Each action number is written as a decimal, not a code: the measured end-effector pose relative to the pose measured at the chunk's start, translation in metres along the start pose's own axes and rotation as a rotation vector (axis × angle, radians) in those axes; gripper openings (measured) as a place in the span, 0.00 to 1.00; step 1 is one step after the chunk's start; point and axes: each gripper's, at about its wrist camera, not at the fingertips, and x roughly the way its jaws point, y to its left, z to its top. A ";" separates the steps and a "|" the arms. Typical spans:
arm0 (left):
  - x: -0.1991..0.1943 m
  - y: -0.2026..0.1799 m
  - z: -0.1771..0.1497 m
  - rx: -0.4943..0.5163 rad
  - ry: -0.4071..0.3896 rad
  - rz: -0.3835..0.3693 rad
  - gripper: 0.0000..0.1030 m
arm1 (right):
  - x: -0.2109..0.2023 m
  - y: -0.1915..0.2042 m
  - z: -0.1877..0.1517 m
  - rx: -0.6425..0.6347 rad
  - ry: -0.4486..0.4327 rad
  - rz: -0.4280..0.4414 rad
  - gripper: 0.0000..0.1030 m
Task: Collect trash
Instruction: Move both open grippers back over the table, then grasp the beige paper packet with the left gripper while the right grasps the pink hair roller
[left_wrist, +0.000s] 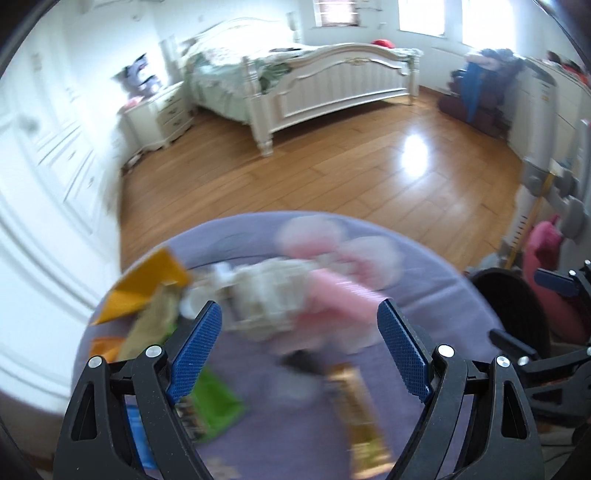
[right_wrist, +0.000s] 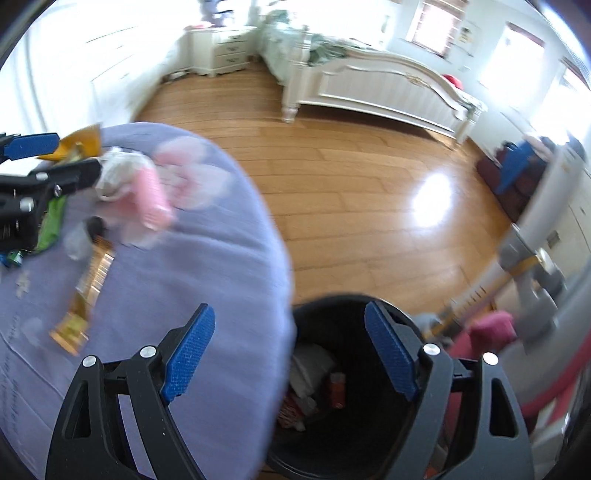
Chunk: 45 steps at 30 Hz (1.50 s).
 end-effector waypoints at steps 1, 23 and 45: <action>0.003 0.021 -0.001 -0.020 0.010 0.015 0.82 | 0.004 0.010 0.007 -0.015 0.004 0.020 0.74; 0.083 0.159 -0.028 -0.043 0.180 0.086 0.82 | 0.073 0.086 0.085 -0.166 0.115 0.121 0.56; 0.068 0.146 -0.027 -0.072 0.174 -0.063 0.14 | 0.042 0.092 0.077 -0.097 0.074 0.223 0.27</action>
